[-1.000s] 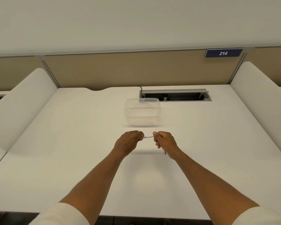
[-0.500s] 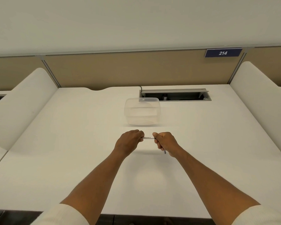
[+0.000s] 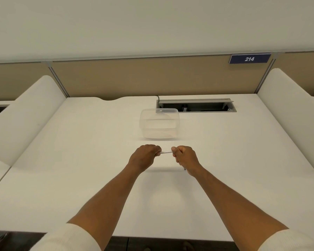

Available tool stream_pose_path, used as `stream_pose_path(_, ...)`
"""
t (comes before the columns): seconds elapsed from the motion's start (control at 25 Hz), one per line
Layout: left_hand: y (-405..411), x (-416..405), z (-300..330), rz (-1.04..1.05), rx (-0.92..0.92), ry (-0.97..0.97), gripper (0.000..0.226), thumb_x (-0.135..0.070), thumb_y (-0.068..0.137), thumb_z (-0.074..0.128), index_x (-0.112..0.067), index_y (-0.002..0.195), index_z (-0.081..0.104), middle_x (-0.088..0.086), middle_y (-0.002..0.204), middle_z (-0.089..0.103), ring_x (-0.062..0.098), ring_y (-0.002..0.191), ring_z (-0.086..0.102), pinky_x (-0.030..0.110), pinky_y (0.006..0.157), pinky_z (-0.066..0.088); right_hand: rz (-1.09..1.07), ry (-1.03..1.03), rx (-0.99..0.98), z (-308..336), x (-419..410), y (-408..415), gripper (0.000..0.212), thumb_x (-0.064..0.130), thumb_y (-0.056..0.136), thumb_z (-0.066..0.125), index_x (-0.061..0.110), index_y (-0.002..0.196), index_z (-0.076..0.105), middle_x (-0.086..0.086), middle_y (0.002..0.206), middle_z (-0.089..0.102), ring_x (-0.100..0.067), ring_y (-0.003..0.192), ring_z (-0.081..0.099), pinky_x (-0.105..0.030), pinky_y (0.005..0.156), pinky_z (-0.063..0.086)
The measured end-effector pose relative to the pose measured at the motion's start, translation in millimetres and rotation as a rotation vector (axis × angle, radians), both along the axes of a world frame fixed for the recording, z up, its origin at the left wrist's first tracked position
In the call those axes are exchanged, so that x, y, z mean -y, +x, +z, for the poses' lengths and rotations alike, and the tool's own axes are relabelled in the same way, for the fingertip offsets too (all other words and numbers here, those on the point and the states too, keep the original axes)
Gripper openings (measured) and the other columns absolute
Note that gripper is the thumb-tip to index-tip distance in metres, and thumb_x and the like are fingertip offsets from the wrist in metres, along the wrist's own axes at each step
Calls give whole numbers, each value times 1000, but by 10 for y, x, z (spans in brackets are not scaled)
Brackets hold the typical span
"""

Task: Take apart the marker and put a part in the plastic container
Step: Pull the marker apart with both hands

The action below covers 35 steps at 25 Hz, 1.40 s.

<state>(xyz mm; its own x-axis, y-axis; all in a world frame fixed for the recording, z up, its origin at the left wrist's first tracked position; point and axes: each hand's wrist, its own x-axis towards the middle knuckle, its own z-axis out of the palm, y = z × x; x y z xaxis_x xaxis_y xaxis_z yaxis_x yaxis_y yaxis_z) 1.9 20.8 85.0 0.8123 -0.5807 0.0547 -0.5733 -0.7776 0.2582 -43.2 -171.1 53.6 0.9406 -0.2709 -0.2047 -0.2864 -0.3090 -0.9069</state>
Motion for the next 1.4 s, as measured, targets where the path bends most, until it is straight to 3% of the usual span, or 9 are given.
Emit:
stream_pose_path(0.16, -3, -59, -10, 3, 0, 17, 21, -7, 95, 44, -19, 94, 61, -2, 88, 65, 27, 77, 56, 33, 60, 40, 41, 105, 28, 9, 30, -3, 15, 14, 88, 65, 14, 73, 67, 1, 60, 62, -11, 53, 56, -23, 53, 48)
stream_pose_path(0.24, 6, -81, 2, 10, 14, 24, 18, -12, 98, 45, -19, 98, 62, -2, 90, 65, 27, 78, 58, 35, 62, 44, 53, 175, 30, 27, 28, 8, 9, 14, 88, 67, 11, 80, 68, -1, 66, 65, -15, 58, 60, -27, 57, 51)
stream_pose_path(0.4, 18, -74, 24, 19, 37, 11, 14, -17, 100, 47, -19, 98, 60, -1, 88, 64, 28, 76, 58, 39, 63, 49, -9, 247, -71, 93, 33, 36, 42, 47, 93, 60, 9, 76, 69, -2, 62, 66, -15, 52, 57, -25, 49, 47)
stream_pose_path(0.48, 23, -57, 27, 14, 46, 13, 13, -18, 100, 47, -18, 98, 60, -1, 87, 64, 28, 75, 58, 39, 62, 49, -6, 214, -129, 115, 54, 49, 50, 52, 92, 56, 11, 69, 69, -2, 56, 64, -15, 47, 54, -23, 44, 42)
stream_pose_path(0.64, 43, -47, -3, 3, 57, 25, 13, -18, 101, 47, -18, 100, 60, -1, 88, 64, 27, 74, 56, 36, 61, 44, 45, 176, -142, 108, 78, 53, 40, 42, 91, 60, 13, 64, 67, -2, 56, 63, -15, 46, 53, -24, 45, 39)
stream_pose_path(0.88, 62, -80, -8, 14, 63, 42, 12, -18, 100, 48, -18, 99, 60, -1, 87, 63, 28, 73, 57, 36, 60, 45, 123, 220, -58, 86, 100, 65, 6, 19, 87, 68, 15, 83, 69, 0, 74, 69, -14, 60, 60, -26, 51, 43)
stream_pose_path(1.12, 74, -116, 22, 35, 70, 40, 11, -16, 99, 49, -18, 98, 60, -2, 86, 64, 28, 73, 58, 39, 61, 48, 107, 208, -159, 100, 80, 120, 39, 47, 93, 57, 14, 77, 70, 0, 67, 68, -14, 54, 55, -25, 50, 39)
stream_pose_path(1.4, 58, -133, -2, 29, 69, 45, 12, -17, 100, 48, -18, 97, 60, 0, 87, 63, 27, 73, 56, 38, 61, 46, 142, 196, -107, 85, 74, 128, 17, 25, 89, 66, 15, 76, 69, 0, 70, 68, -14, 61, 59, -25, 53, 43)
